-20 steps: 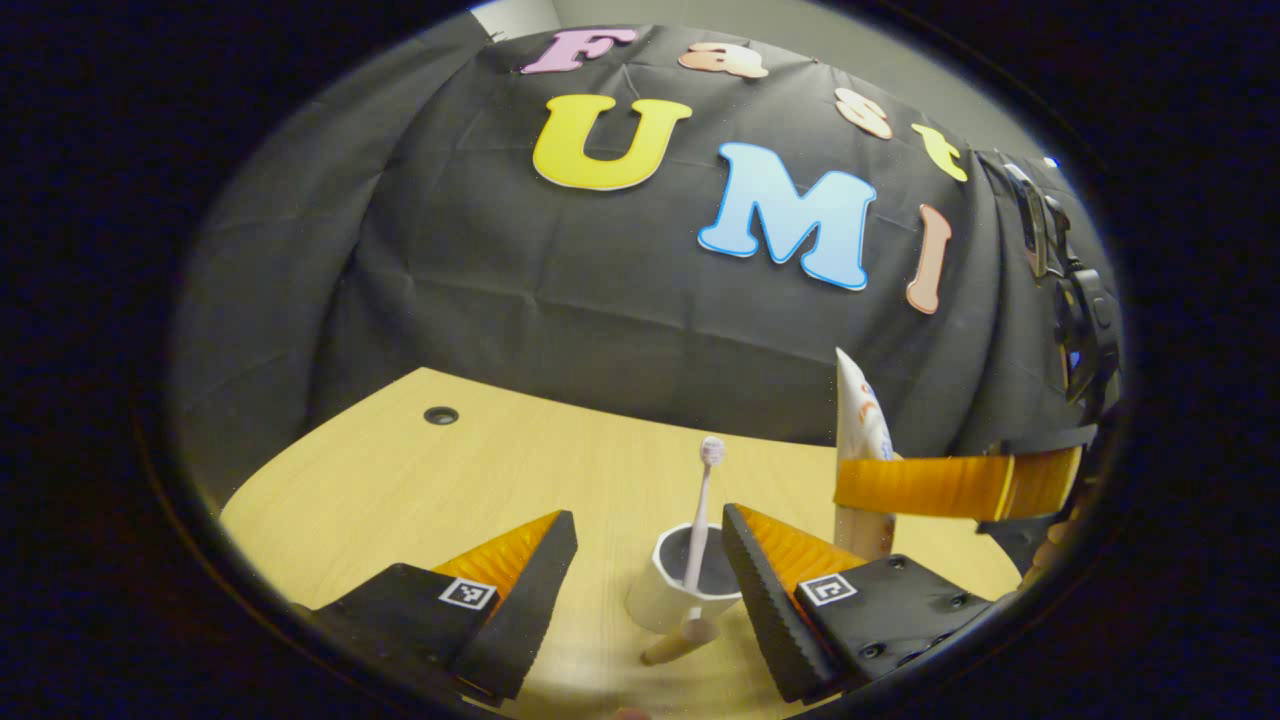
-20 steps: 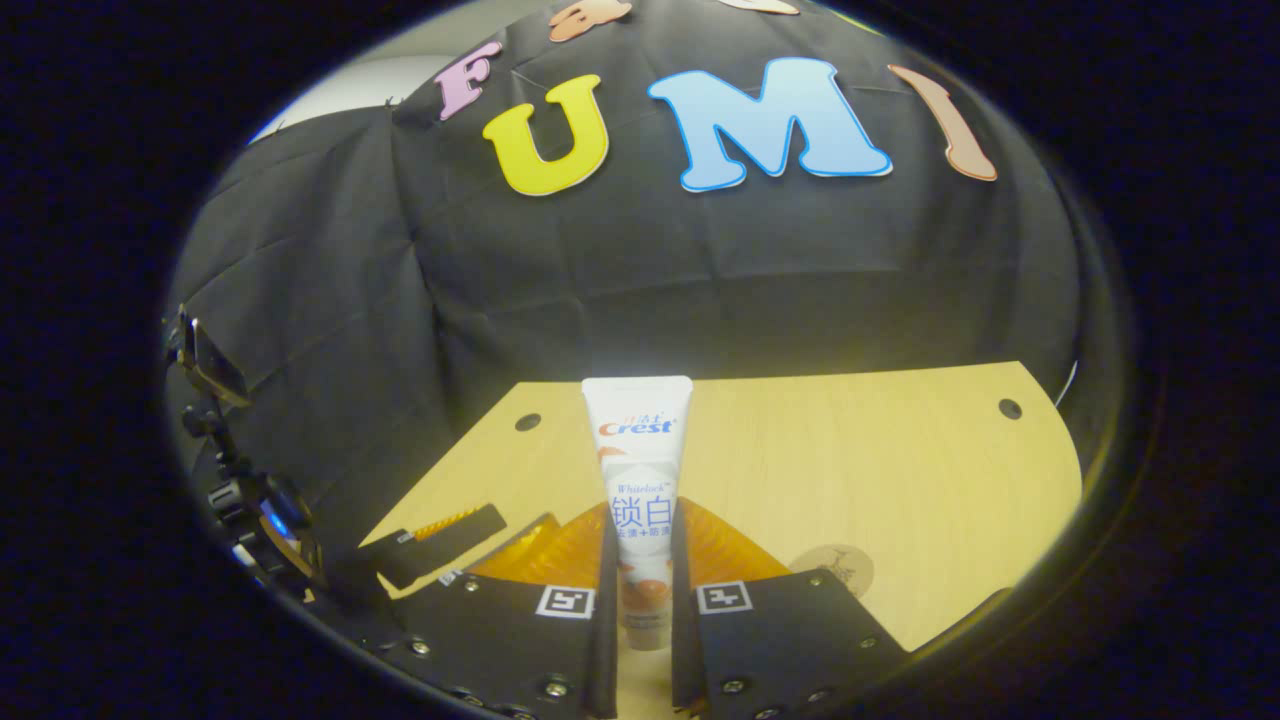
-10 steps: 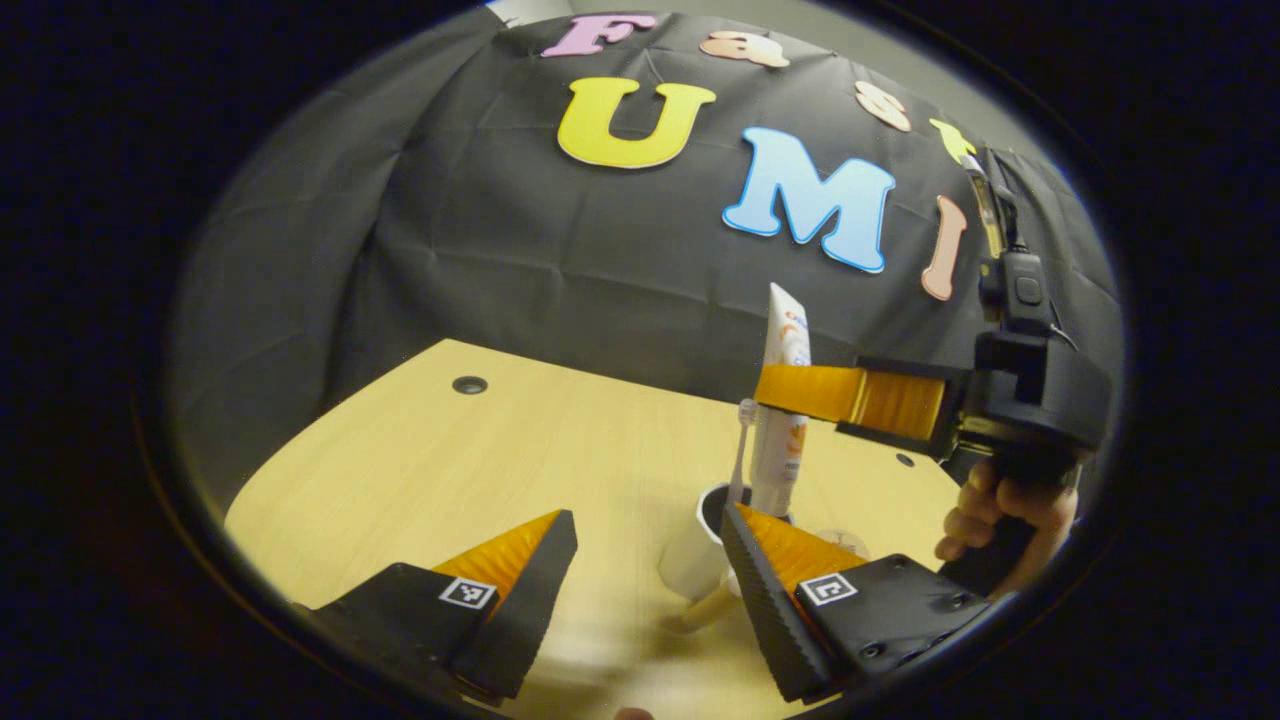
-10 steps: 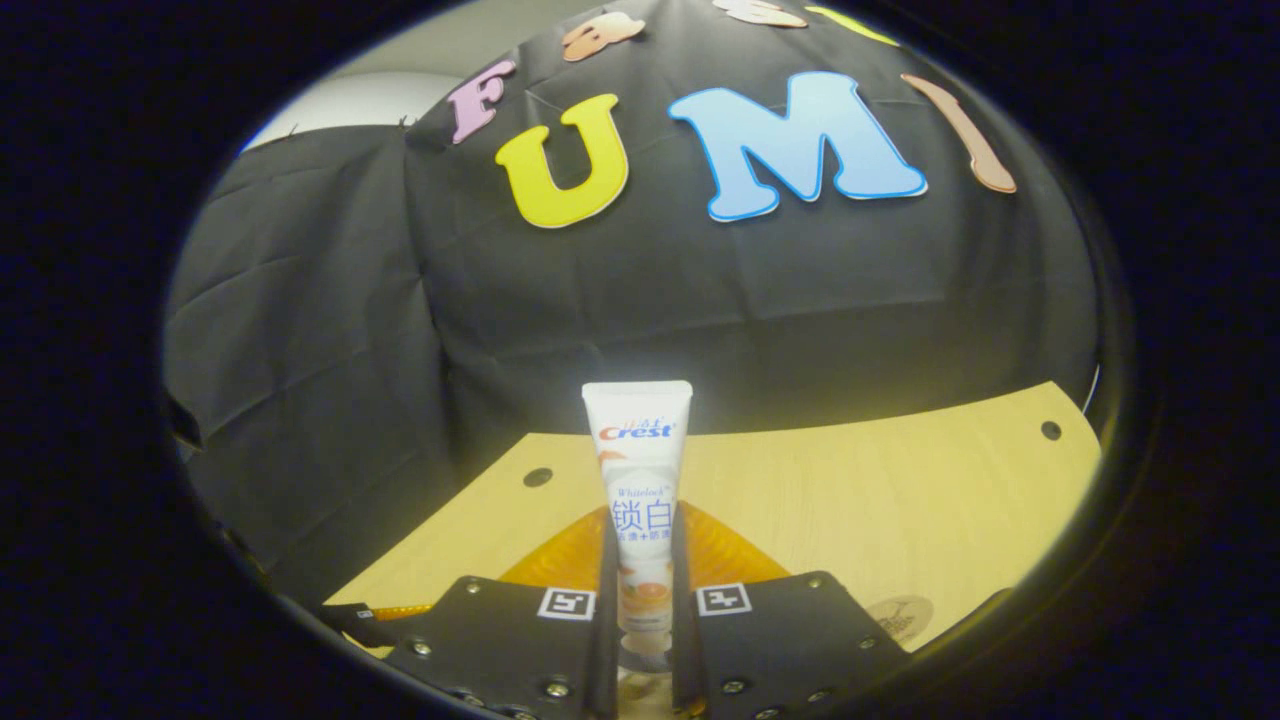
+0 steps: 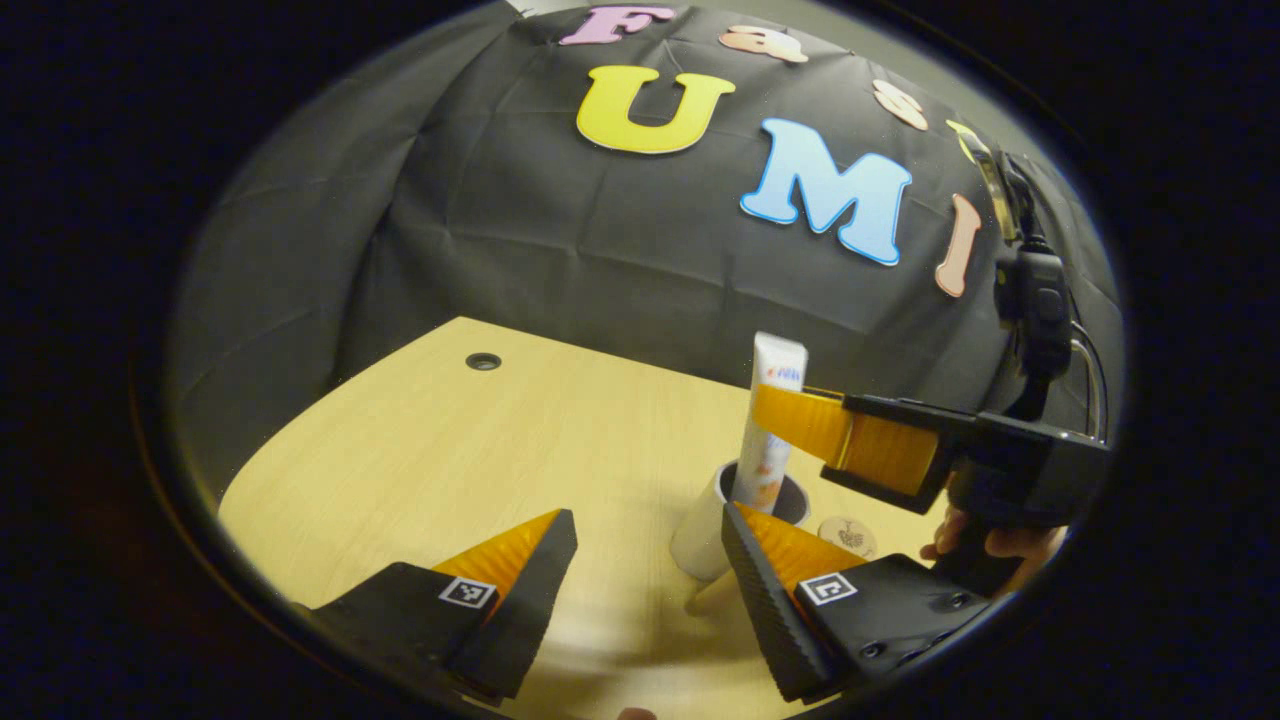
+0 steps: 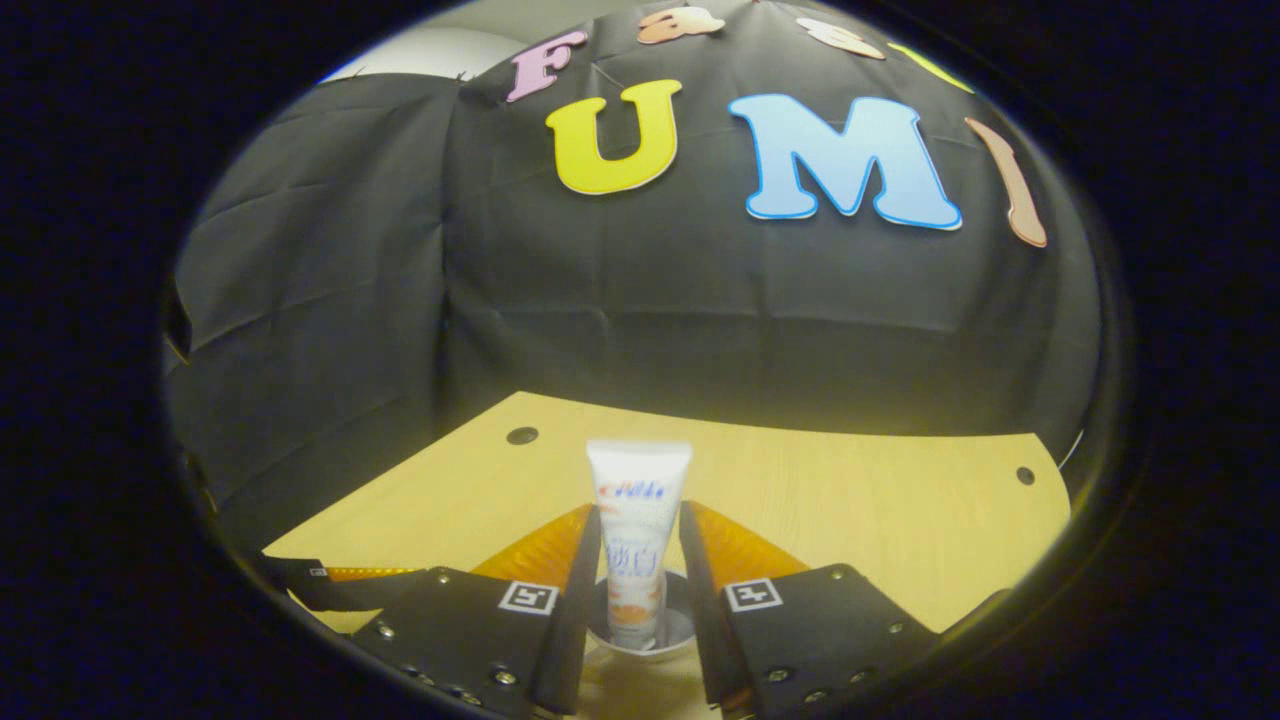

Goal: Put the toothbrush and toothpaste on the desktop into the cup, then pick up the cup and place it on the coaster on the desktop.

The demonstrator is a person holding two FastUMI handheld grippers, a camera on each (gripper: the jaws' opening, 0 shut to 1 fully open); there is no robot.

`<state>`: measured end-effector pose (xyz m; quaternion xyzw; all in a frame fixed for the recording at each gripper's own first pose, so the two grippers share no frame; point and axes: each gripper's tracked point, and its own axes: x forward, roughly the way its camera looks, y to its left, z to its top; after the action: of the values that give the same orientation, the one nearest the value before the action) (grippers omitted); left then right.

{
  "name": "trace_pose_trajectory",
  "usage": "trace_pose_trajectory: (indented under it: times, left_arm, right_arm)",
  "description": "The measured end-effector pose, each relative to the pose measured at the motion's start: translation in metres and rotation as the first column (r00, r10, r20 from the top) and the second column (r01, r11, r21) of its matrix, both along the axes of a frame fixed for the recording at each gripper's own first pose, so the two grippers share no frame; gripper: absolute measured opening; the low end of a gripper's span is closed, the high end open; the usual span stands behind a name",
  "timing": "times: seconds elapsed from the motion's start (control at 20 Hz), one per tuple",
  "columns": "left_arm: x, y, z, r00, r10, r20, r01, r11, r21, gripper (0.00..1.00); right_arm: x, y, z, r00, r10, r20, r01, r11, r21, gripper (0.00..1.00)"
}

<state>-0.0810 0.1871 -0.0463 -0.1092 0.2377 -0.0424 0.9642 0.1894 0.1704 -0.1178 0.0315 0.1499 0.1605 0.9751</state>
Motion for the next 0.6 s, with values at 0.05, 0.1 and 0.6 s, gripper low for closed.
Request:
trace_pose_trajectory:
  times: [0.05, 0.1, 0.6]
  left_arm:
    - [-0.002, -0.001, 0.001, 1.000, -0.001, 0.000, 0.001, 1.000, 0.001, 0.99]
    - [-0.002, -0.001, 0.002, 1.000, -0.004, -0.003, 0.004, 1.000, 0.003, 0.99]
    - [-0.002, -0.053, 0.000, 0.995, -0.096, -0.039, 0.098, 0.994, 0.039, 0.89]
  right_arm:
    - [-0.002, -0.004, 0.003, 1.000, -0.007, -0.001, 0.007, 1.000, -0.002, 0.46]
    - [-0.007, -0.006, 0.009, 1.000, 0.000, 0.001, 0.000, 1.000, 0.013, 0.44]
    - [-0.038, -0.083, 0.043, 0.994, -0.109, 0.023, 0.108, 0.994, 0.023, 0.76]
